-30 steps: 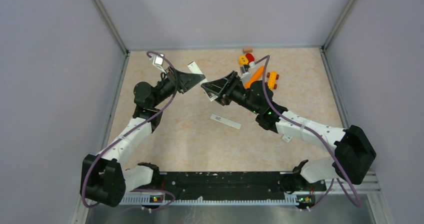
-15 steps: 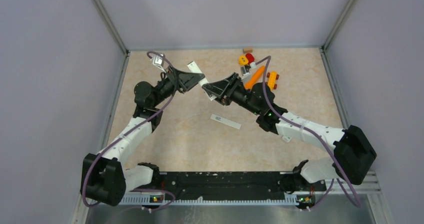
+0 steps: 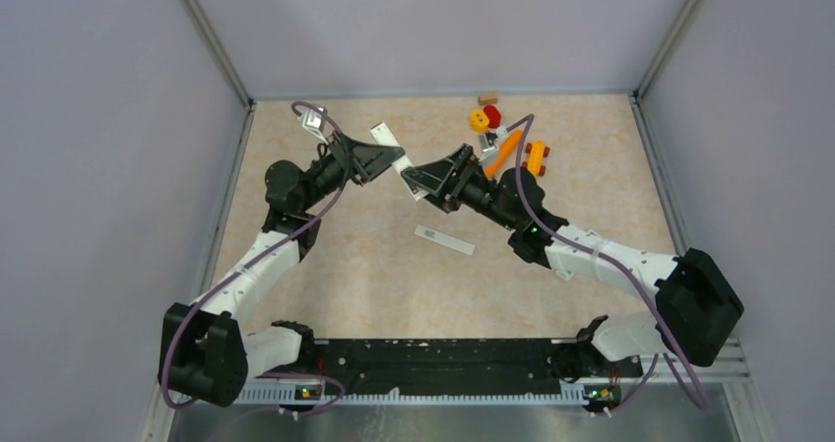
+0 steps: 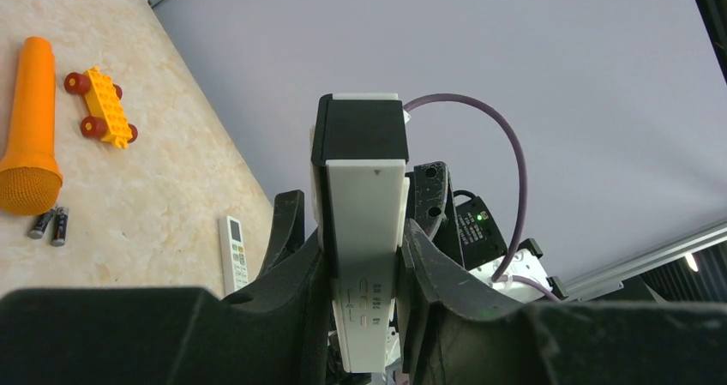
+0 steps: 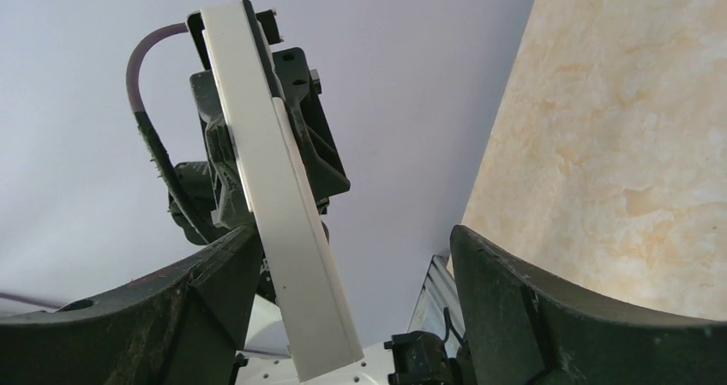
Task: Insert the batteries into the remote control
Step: Load the battery into the remote control, then move the battery to the center of the board.
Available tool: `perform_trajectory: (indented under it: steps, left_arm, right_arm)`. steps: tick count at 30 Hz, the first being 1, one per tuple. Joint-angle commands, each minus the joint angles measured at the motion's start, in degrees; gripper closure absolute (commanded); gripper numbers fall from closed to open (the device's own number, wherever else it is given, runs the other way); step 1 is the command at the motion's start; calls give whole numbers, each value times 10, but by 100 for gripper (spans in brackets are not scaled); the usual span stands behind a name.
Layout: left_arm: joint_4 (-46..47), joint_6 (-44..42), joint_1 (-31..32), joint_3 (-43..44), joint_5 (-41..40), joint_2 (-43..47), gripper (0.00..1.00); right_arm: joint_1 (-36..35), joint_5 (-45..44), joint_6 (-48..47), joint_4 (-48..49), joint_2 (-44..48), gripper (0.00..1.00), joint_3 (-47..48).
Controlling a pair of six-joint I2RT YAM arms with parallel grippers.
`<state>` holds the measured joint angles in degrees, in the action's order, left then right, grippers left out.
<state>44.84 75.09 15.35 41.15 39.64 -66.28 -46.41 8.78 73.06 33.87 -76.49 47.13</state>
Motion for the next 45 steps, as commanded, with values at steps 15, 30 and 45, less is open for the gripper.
perform_trajectory:
  steps: [15, 30, 45]
  left_arm:
    - [39, 13, -7, 18, 13, -5, 100]
    - [-100, -103, -54, -34, 17, 34, 100]
    - [-263, -185, -63, -82, 46, 153, 100]
  right_arm:
    - [8, -16, -132, -55, 19, 44, 25]
    - [61, 87, -234, -14, 94, 4, -6]
    - [68, -331, -425, -705, 81, 19, 171]
